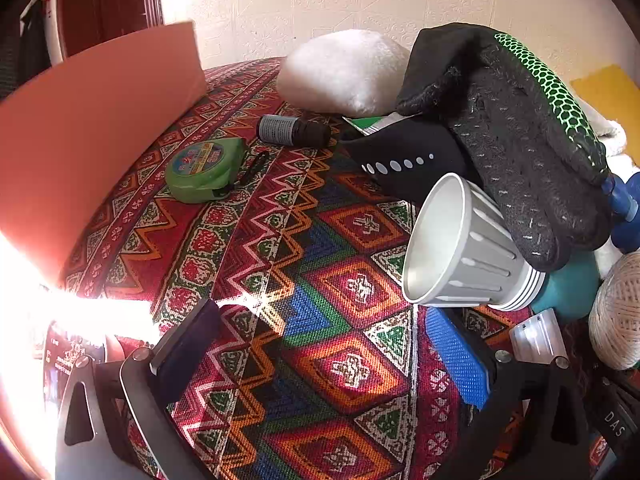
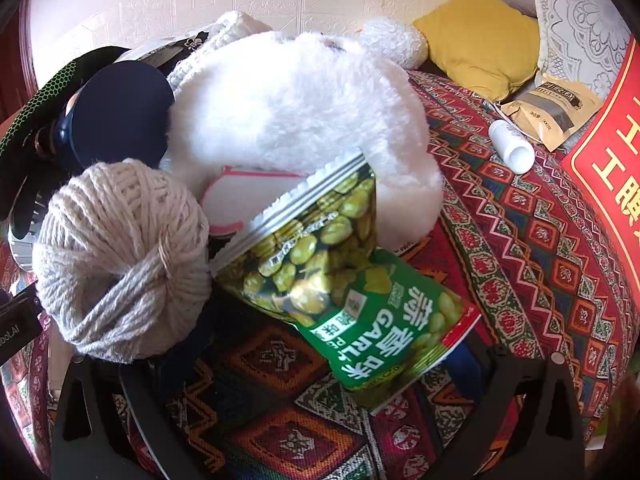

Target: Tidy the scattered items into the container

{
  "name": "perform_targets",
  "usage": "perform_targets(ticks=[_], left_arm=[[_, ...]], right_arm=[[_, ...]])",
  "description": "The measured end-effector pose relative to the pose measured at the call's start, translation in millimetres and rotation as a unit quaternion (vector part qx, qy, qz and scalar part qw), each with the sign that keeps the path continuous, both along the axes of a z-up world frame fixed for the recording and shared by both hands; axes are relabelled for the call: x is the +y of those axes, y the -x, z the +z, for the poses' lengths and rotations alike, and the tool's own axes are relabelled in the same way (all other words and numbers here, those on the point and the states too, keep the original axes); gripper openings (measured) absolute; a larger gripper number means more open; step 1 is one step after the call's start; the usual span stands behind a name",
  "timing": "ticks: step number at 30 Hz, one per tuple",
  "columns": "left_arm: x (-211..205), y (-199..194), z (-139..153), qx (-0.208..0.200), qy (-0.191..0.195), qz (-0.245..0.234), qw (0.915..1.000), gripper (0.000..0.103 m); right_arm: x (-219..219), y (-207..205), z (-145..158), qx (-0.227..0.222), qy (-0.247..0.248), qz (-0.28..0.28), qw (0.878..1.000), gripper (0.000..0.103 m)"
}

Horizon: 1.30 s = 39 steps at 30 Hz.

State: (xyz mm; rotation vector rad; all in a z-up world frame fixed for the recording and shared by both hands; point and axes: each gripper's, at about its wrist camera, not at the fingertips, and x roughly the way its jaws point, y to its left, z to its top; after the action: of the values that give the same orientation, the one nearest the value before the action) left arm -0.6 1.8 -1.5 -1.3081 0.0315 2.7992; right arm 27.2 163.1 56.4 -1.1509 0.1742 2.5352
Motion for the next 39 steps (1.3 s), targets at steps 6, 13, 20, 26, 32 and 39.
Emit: perform_targets(ticks=[6, 13, 20, 26, 32, 39], left_arm=[[-0.1, -2.5, 0.6, 0.000, 0.000, 0.000, 1.0000, 0.103], [-1.7, -2.3, 0.9, 0.000, 0.000, -0.001, 1.0000, 0.103], [-2.2, -2.6, 1.1, 0.000, -0.001, -0.001, 1.0000, 0.103], [-2.4, -2.6, 1.1, 0.000, -0.001, -0.001, 1.0000, 0.103], [-5.3, -5.7, 2.2, 0.000, -0.002, -0.001, 1.0000, 0.103], [-2.3, -6.0, -0.4, 0.000, 0.000, -0.002, 1.0000, 0.103]], right_arm=[[0.1, -0.5, 0.1, 0.001, 0.000, 0.000, 1.000, 0.102], [0.3, -0.3, -0.5, 0.001, 0.000, 0.000, 1.000, 0.102], [0.1, 0.1, -0.8, 0.001, -0.001, 0.000, 1.000, 0.102], [0.2, 0.1, -1.2, 0.001, -0.001, 0.000, 1.000, 0.102], [1.9, 2.3, 0.5, 0.000, 0.000, 0.000, 1.000, 0.102], [4.8, 1.8, 2.2, 0.001, 0.000, 0.000, 1.000, 0.102]])
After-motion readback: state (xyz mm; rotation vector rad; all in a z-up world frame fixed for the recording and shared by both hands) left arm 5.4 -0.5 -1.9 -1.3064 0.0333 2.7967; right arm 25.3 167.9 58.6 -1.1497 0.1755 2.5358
